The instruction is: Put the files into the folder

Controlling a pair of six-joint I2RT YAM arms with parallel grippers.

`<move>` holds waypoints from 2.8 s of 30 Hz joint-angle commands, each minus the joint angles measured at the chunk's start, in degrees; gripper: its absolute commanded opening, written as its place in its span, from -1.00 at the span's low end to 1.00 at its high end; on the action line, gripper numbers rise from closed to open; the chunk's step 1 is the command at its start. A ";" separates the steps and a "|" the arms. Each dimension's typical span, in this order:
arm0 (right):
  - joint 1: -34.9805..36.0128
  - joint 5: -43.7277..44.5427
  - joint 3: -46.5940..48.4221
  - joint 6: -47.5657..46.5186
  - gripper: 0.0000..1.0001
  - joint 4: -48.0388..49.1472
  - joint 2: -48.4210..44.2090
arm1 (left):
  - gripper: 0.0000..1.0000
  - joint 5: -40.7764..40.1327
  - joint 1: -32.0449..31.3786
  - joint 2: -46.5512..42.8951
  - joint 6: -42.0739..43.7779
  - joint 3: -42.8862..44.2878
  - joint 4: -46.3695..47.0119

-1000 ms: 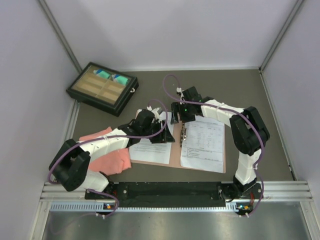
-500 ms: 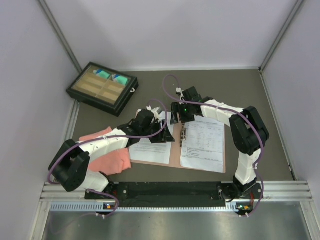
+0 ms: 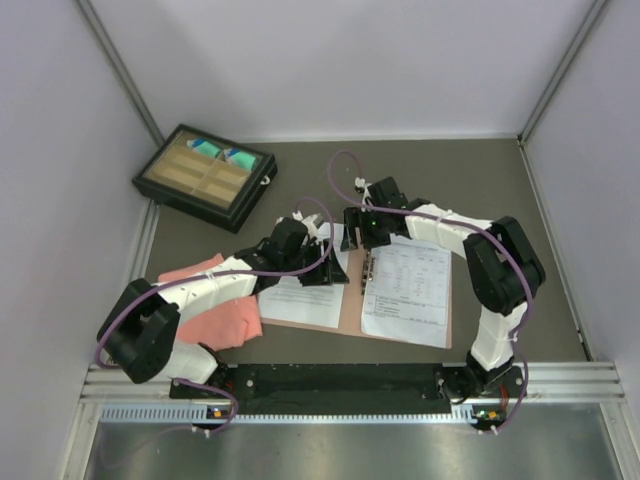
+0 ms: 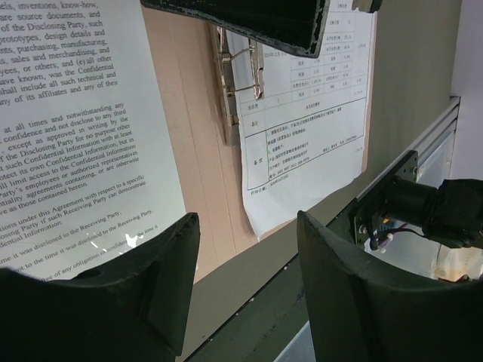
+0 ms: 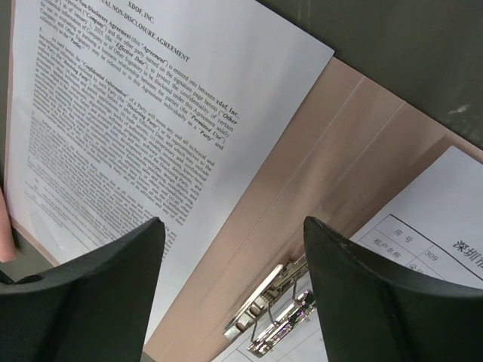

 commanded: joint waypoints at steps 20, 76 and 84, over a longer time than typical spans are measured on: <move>-0.53 6.32 -1.40 4.07 0.62 1.30 -3.43 | 0.22 -0.15 1.78 -3.30 -0.02 0.95 0.58; -0.70 -6.95 -9.57 2.32 0.50 10.88 -10.72 | 0.22 0.91 1.95 -2.33 -0.28 0.51 1.81; -0.70 -10.73 -12.12 3.19 0.50 10.88 -14.58 | 0.22 -0.06 2.13 -2.68 -0.55 0.60 1.72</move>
